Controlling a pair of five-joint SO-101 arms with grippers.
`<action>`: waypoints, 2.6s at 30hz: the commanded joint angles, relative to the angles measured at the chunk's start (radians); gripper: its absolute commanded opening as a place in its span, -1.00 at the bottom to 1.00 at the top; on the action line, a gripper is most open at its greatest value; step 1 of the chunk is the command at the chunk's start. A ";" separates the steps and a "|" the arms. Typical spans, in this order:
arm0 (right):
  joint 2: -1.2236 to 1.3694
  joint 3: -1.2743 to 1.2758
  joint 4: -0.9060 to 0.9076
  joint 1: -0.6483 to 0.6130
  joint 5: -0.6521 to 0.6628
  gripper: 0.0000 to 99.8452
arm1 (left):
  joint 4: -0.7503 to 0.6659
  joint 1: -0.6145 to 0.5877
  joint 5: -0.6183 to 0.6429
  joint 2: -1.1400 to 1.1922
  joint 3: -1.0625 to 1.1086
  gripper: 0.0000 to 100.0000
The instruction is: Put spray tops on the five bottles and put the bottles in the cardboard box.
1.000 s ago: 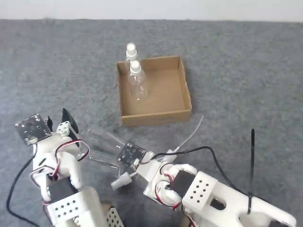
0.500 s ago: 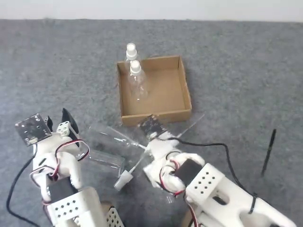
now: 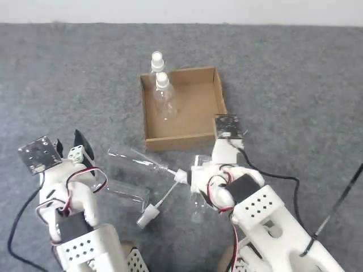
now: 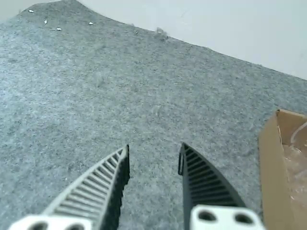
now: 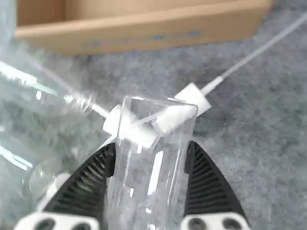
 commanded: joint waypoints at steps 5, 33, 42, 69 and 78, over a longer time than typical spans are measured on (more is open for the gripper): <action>-0.001 -0.068 -0.008 0.120 -0.127 -0.97 | -0.031 -0.002 0.008 -0.014 -0.004 -0.68; -0.001 -0.060 0.002 0.460 -0.454 -0.97 | -0.031 -0.002 0.006 -0.014 -0.004 -0.68; 0.001 0.002 -0.008 0.562 -0.488 -0.97 | -0.031 -0.002 0.006 -0.014 -0.004 -0.68; 0.010 0.025 0.001 0.576 -0.559 -0.62 | -0.029 -0.005 0.006 -0.014 -0.004 -0.68; 0.001 0.029 0.001 0.605 -0.525 -0.62 | -0.029 -0.005 0.006 -0.014 -0.004 -0.67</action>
